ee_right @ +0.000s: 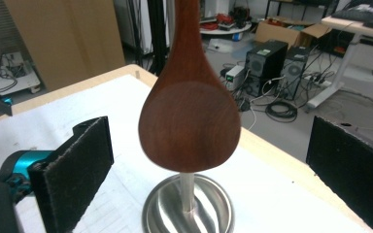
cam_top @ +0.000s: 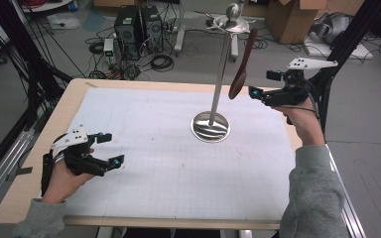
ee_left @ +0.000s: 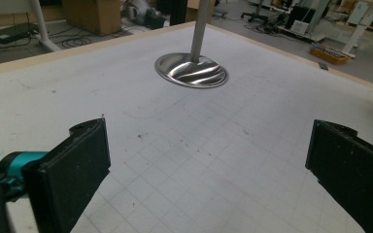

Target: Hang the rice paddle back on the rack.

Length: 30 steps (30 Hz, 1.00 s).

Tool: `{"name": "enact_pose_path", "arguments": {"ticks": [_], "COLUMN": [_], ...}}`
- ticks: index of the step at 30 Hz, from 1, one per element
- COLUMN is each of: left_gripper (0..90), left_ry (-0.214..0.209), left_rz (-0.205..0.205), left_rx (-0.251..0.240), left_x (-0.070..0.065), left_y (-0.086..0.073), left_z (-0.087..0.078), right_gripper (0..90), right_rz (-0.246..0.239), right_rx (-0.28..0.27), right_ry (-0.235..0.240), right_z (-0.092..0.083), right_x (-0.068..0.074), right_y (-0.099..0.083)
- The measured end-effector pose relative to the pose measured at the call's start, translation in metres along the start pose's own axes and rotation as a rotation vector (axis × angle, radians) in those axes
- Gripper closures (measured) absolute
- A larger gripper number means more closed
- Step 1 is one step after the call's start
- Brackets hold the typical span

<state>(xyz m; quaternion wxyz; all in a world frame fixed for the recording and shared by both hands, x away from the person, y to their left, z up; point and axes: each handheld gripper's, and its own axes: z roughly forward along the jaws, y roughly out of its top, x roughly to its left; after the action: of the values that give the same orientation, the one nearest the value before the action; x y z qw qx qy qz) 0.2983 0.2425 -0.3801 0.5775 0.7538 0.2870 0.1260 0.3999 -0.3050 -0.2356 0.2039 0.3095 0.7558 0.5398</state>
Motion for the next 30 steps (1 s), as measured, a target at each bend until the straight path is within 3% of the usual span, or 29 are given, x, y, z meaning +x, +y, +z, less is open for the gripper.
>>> {"name": "enact_pose_path", "arguments": {"ticks": [7, 15, 20, 25, 30], "left_gripper": [2.7, 2.7, 2.7, 2.7, 2.7], "left_ry": [-0.005, -0.001, -0.001, 0.002, 0.002], "left_rz": [-0.001, -0.005, -0.006, -0.007, -0.004], "left_rx": [0.000, -0.001, -0.003, -0.005, -0.004], "left_x": [0.000, 0.002, 0.002, 0.002, 0.001], "left_y": [0.000, 0.000, 0.000, 0.000, 0.000], "left_z": [0.002, 0.002, 0.002, 0.001, 0.001], "right_gripper": [1.9, 1.9, 2.0, 1.9, 1.9], "right_rz": [-0.011, 0.009, 0.012, -0.006, -0.003], "right_rx": [-0.013, -0.005, -0.031, -0.011, -0.042], "right_ry": [0.016, 0.022, 0.026, 0.026, 0.036], "right_z": [0.002, 0.005, 0.005, 0.005, 0.003], "right_x": [0.005, 0.005, 0.006, 0.010, 0.016], "right_y": [-0.004, -0.016, -0.023, -0.029, -0.035]}}
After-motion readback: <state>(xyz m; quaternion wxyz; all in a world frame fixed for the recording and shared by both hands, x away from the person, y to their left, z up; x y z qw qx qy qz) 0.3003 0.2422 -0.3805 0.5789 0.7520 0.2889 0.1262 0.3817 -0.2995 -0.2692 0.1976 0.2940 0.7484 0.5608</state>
